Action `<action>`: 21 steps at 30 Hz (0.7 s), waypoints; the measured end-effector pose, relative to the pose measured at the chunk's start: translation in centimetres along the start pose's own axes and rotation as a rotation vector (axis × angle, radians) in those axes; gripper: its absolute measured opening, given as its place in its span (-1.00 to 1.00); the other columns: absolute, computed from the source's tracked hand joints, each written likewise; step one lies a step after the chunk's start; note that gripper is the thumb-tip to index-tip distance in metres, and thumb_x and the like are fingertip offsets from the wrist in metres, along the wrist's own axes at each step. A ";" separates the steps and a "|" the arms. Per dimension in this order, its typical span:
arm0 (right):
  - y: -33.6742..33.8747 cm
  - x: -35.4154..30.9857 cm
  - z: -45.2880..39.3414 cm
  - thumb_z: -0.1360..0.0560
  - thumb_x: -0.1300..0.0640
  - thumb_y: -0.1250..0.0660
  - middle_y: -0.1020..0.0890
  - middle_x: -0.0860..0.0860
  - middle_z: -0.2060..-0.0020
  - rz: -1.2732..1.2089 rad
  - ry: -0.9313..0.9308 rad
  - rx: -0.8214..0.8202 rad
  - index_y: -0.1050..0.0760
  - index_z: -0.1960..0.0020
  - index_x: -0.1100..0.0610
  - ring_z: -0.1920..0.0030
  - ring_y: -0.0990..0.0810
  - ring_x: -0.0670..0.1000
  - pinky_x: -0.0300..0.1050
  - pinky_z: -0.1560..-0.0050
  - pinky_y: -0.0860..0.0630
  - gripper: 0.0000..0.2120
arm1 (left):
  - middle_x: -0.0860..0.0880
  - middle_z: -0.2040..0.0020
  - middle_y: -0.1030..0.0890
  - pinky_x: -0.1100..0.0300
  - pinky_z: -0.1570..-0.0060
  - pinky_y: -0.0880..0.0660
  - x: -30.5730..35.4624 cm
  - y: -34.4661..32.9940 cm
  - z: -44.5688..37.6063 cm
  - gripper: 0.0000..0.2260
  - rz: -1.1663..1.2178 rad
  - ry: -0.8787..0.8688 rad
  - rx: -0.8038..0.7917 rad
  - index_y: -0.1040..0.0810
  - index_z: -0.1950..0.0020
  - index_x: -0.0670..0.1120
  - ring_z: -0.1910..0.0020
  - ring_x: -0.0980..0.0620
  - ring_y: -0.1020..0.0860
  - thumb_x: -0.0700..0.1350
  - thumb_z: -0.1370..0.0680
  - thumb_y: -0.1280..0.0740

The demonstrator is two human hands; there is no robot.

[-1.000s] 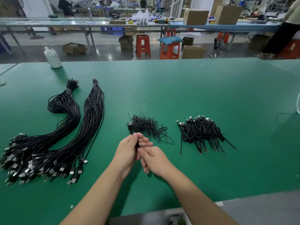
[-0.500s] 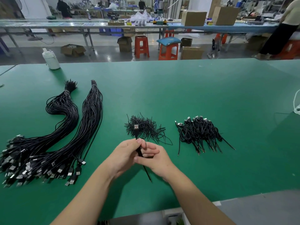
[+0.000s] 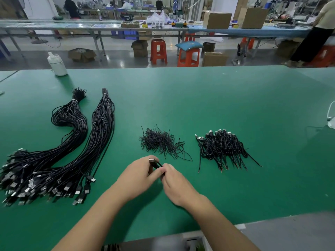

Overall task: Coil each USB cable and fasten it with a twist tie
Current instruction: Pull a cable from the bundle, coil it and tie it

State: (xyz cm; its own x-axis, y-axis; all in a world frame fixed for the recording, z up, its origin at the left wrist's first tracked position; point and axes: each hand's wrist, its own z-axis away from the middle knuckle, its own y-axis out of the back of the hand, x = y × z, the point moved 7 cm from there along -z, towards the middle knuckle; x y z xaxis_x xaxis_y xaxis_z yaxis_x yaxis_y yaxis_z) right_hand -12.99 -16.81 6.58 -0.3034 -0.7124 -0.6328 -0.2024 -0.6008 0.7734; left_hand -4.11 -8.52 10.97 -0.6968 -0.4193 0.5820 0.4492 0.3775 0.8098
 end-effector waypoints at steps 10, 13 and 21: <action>-0.5 0.2 0.0 -0.67 0.04 0.00 -0.55 0.07 -0.02 0.030 0.018 -0.050 -0.32 -0.13 0.02 0.01 -0.56 0.15 0.14 -0.02 -0.51 -0.85 | 0.21 0.46 -0.49 0.39 0.37 -0.34 -0.7 -0.5 -1.7 -0.96 0.151 0.006 -0.083 -0.56 0.13 0.16 0.44 0.22 -0.42 0.05 -0.51 -0.40; -1.2 0.4 -0.2 -0.67 -0.01 0.00 -0.58 0.09 -0.07 -0.003 -0.015 -0.105 -0.34 -0.21 0.04 -0.05 -0.57 0.17 0.17 -0.08 -0.50 -0.77 | 0.23 0.49 -0.49 0.39 0.43 -0.32 -1.5 -0.9 -2.2 -0.88 0.119 0.063 -0.127 -0.60 0.23 0.02 0.48 0.22 -0.39 0.00 -0.50 -0.40; -1.8 0.5 -0.3 -0.68 -0.10 0.02 -0.60 0.09 0.03 -0.290 -0.083 -0.041 -0.38 -0.09 0.10 0.01 -0.54 0.12 0.17 -0.10 -0.48 -0.68 | 0.19 0.53 -0.51 0.41 0.49 -0.30 -2.6 -0.9 -3.4 -0.85 0.166 0.164 -0.083 -0.62 0.26 -0.05 0.53 0.24 -0.39 -0.08 -0.50 -0.41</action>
State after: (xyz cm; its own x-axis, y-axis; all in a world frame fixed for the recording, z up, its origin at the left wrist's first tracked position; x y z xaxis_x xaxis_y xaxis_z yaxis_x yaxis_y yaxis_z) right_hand -12.46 -16.22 4.82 -0.3141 -0.4777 -0.8204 -0.2541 -0.7903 0.5575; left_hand -0.79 -10.55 8.98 -0.5126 -0.4882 0.7063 0.5992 0.3857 0.7015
